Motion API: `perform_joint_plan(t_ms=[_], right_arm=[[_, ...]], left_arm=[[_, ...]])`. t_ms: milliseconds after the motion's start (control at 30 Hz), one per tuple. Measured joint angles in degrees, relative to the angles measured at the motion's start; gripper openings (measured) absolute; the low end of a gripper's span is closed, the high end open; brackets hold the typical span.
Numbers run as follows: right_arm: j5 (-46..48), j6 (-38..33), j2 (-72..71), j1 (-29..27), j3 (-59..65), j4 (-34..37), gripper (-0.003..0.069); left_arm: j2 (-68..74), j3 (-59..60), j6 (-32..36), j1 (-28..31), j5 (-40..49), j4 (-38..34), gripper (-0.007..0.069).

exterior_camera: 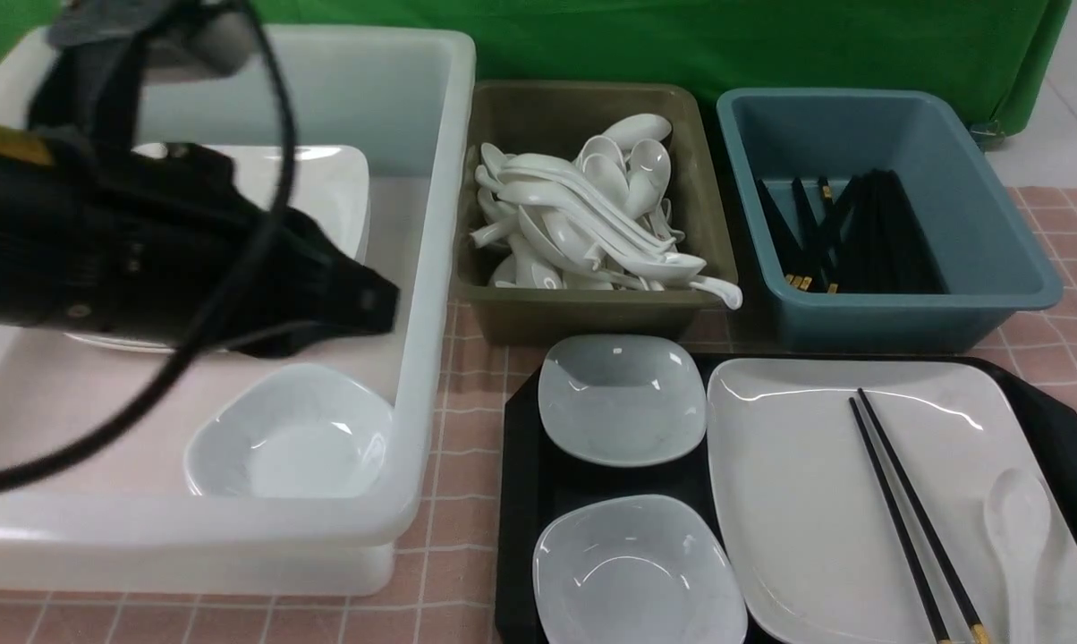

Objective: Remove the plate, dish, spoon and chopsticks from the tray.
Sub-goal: Use the right arm to grab a soup spoon from the plate

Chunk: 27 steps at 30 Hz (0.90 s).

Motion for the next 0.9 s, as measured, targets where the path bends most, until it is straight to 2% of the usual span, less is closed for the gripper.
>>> perform_joint_plan(t_ms=[100, 167, 233, 333, 367, 500, 567, 767, 900], right_arm=[[-0.7, 0.1, 9.5, -0.9, -1.4, -0.1, 0.0030], [-1.7, 1.2, 12.5, -2.2, -1.5, 0.0, 0.0030], [-4.0, 2.9, 18.8, -5.3, -1.7, 0.6, 0.0036], [-5.6, 3.4, 23.3, -7.6, -1.7, 1.6, 0.0079], [-6.8, 3.4, 25.9, -8.5, -1.7, 2.4, 0.0132], [-10.5, 3.4, 31.8, -9.1, -1.7, 3.7, 0.0300], [-12.9, 3.4, 35.2, -9.1, -1.7, 4.2, 0.0361], [-16.4, 5.0, 40.7, -9.1, -1.7, 4.2, 0.0393], [-17.4, 5.2, 43.7, -9.2, -1.8, 4.2, 0.0356]], left_arm=[[4.8, -2.4, -2.3, -11.3, 0.0, 3.5, -0.0011], [6.5, -3.1, -2.6, -15.5, -0.1, 3.8, -0.0011], [10.7, -4.5, -2.6, -22.4, -1.1, 4.0, -0.0011], [13.8, -6.0, -1.0, -26.3, -2.5, 4.3, -0.0011], [16.0, -7.4, 0.4, -28.6, -3.7, 4.7, -0.0011], [21.7, -11.6, 2.4, -31.0, -5.3, 5.5, -0.0011], [24.6, -13.6, 2.7, -31.2, -5.4, 6.1, -0.0011], [28.4, -15.0, 2.8, -31.2, -5.3, 7.7, -0.0011], [29.1, -15.0, 2.8, -31.2, -5.2, 9.2, -0.0006]])
